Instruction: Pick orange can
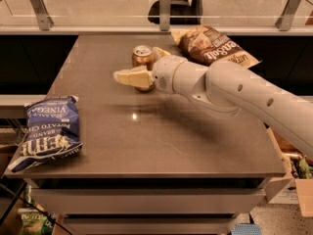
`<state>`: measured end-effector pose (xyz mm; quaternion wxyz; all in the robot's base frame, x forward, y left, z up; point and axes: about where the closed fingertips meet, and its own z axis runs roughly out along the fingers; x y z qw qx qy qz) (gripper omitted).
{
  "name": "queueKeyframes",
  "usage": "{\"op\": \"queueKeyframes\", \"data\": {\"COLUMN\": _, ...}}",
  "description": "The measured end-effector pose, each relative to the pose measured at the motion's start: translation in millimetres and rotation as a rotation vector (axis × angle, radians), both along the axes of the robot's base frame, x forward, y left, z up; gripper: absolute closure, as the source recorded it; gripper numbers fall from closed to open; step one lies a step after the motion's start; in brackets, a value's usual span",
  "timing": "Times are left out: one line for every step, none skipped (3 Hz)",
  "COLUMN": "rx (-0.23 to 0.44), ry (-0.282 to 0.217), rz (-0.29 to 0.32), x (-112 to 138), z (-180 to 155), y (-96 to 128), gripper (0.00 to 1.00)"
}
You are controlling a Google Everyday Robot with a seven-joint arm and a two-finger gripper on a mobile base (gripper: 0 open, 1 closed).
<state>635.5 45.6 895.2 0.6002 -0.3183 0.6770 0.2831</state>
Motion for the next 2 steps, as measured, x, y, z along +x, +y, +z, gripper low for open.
{"op": "queueKeyframes", "data": {"rx": 0.000, "ry": -0.001, "rz": 0.004, "x": -0.6, "z": 0.5, "y": 2.3, "gripper": 0.41}}
{"op": "queueKeyframes", "data": {"rx": 0.000, "ry": -0.001, "rz": 0.007, "x": -1.2, "z": 1.1, "y": 4.4, "gripper": 0.65}}
